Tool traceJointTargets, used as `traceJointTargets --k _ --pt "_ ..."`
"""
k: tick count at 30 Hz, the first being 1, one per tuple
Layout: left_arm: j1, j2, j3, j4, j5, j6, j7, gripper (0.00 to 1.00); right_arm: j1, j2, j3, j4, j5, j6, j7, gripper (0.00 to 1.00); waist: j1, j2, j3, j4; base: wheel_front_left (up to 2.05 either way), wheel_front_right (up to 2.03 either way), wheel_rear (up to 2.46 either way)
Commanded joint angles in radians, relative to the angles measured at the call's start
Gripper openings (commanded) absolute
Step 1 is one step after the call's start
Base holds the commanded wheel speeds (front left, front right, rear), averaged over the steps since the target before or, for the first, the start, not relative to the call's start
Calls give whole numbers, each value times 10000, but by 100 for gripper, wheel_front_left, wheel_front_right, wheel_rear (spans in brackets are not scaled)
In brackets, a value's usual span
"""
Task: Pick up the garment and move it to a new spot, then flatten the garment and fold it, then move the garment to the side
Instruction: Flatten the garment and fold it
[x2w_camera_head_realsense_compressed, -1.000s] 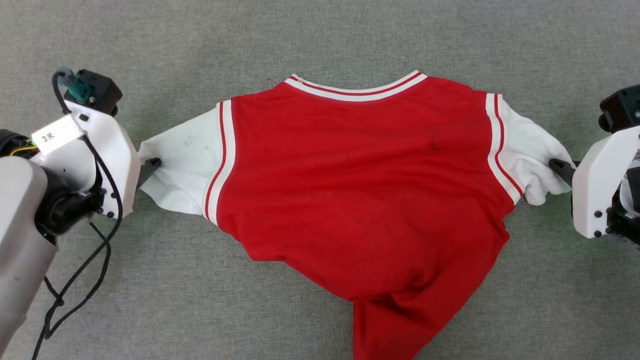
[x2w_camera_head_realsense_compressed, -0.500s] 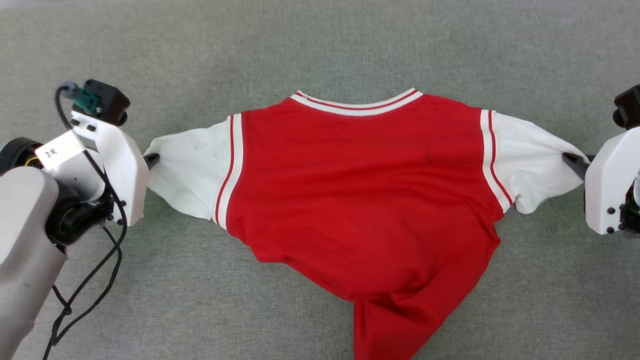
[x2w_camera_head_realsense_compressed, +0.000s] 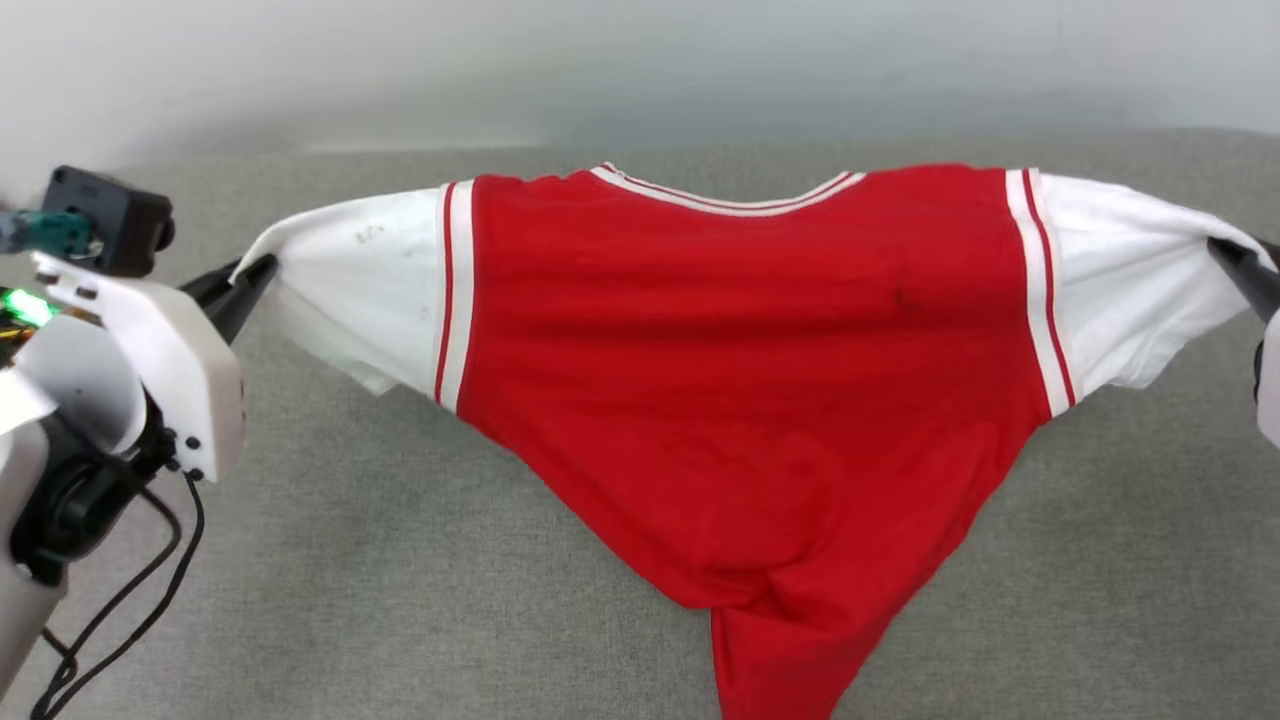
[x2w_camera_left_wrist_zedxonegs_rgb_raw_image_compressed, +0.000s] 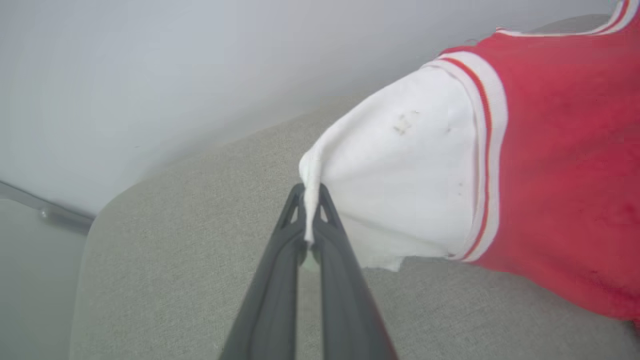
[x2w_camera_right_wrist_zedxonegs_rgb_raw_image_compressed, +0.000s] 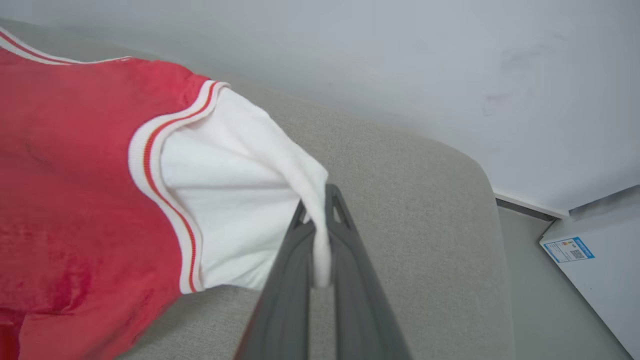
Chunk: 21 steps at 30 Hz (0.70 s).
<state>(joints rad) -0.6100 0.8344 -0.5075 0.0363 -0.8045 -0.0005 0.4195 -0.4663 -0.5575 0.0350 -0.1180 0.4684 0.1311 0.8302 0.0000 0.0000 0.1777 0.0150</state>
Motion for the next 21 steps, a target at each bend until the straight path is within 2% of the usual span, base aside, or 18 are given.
traceJointTargets --k 1,12,16,21 --pt "288 234 207 -451 76 225 -181 0 101 -6 -156 -300 106 -7 -30 0 0 0 -458 -46 0 0 0" --pt "1488 1308 2169 -3754 -132 1852 -1469 0 -506 207 -823 -1917 536 -7 -151 0 0 0 -1480 -248 0 0 0" --pt "1450 1502 2818 -4291 -180 2209 -1776 0 -941 180 -994 -1934 310 -7 -768 0 0 0 -1584 -266 0 0 0" --pt "974 1526 3267 -4594 -79 2327 -2072 0 -1446 351 -1147 -1623 319 -7 -1473 0 0 0 -1381 -301 0 0 0"
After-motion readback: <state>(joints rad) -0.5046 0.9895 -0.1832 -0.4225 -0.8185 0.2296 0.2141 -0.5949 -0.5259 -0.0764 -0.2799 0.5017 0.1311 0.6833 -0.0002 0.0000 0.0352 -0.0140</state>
